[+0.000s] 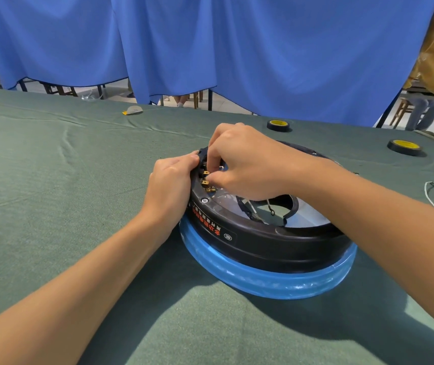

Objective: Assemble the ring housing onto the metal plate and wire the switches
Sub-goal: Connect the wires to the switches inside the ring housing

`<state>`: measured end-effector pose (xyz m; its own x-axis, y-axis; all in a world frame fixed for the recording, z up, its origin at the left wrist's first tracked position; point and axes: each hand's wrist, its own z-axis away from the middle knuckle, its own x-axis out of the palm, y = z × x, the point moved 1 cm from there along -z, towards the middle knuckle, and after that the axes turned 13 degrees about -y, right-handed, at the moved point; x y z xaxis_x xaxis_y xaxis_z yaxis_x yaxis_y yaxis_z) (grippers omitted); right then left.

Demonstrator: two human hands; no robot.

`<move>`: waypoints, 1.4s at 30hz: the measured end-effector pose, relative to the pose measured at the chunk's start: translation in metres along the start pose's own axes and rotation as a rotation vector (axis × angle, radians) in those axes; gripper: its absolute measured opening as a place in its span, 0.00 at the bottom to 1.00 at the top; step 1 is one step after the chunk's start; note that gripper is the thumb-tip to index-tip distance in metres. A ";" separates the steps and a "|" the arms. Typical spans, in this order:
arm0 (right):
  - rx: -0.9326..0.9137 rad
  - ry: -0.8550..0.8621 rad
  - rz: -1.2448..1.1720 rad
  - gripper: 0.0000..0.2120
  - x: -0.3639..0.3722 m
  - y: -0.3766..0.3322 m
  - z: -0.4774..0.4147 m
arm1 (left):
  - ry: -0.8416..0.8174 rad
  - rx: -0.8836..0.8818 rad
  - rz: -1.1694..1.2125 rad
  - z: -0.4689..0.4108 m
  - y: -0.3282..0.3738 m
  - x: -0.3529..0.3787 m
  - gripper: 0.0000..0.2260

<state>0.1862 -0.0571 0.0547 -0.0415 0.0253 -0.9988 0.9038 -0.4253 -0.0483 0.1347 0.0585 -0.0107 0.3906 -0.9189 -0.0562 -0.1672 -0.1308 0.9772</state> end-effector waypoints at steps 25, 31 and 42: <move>-0.083 -0.012 -0.011 0.05 0.008 0.008 0.015 | 0.028 -0.003 -0.007 0.001 -0.001 0.001 0.17; -0.108 -0.081 -0.008 0.03 0.003 0.012 0.014 | 0.033 -0.031 -0.005 0.003 0.002 0.003 0.14; -0.110 -0.086 -0.017 0.04 0.005 0.013 0.013 | 0.010 -0.024 0.003 0.004 0.003 0.004 0.19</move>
<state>0.1917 -0.0742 0.0492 -0.0892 -0.0485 -0.9948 0.9436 -0.3240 -0.0688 0.1318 0.0533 -0.0087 0.3994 -0.9154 -0.0512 -0.1467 -0.1190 0.9820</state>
